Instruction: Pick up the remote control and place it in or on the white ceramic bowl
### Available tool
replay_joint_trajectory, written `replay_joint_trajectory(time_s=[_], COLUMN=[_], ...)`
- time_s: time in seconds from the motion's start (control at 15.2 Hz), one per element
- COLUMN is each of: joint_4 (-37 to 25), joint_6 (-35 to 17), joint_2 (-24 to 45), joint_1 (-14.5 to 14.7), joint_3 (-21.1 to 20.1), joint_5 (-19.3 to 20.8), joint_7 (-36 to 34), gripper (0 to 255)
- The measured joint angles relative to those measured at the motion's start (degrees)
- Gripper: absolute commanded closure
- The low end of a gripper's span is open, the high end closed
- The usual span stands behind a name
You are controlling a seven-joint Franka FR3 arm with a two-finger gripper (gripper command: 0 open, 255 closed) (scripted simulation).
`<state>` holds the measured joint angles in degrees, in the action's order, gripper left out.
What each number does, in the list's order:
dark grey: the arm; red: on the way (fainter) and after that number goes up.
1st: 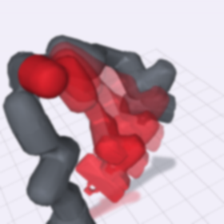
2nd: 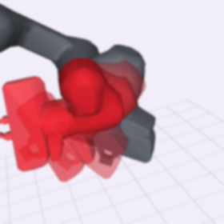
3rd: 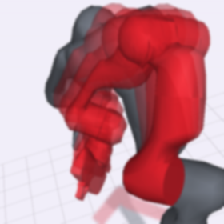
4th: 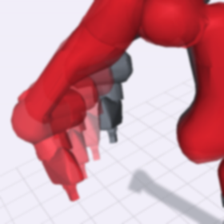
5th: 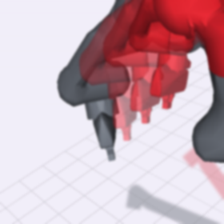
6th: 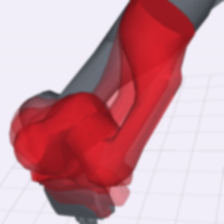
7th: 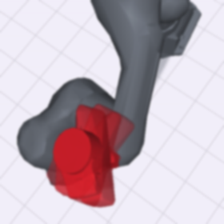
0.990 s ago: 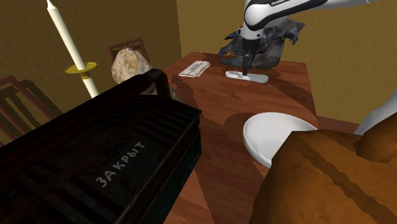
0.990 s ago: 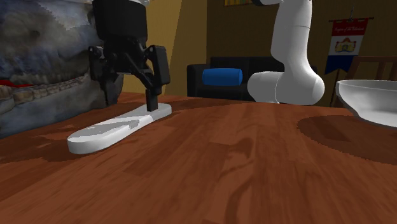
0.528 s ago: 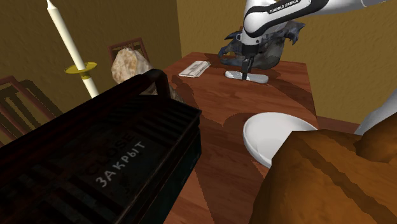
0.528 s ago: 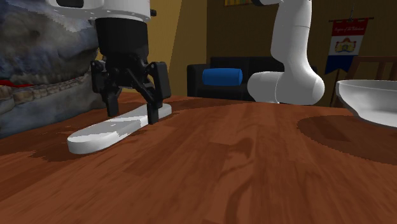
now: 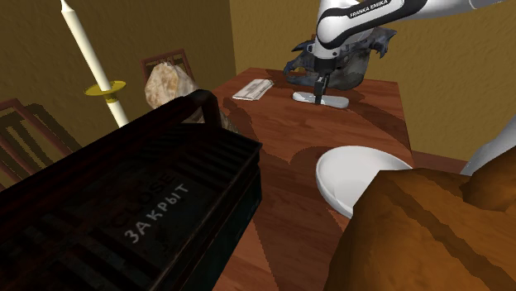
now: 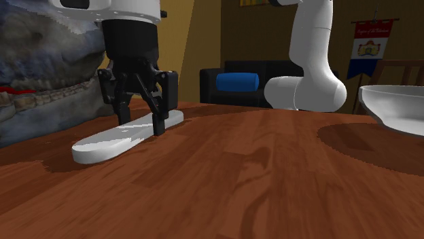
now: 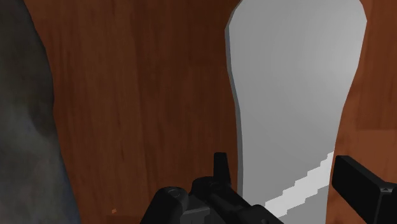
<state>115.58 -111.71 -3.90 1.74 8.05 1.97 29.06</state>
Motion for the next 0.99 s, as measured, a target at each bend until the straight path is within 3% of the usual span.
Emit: replay_joint_trajectory(time_s=[0.46, 0.99], joint_4=[-0.31, -5.15], joint_6=[0.37, 5.91], joint_2=[-0.05, -0.81], joint_1=[-0.01, -0.01], joint_3=[0.01, -0.01], joint_5=[0.01, 0.05], joint_7=[0.03, 0.16], gripper=[255, 255])
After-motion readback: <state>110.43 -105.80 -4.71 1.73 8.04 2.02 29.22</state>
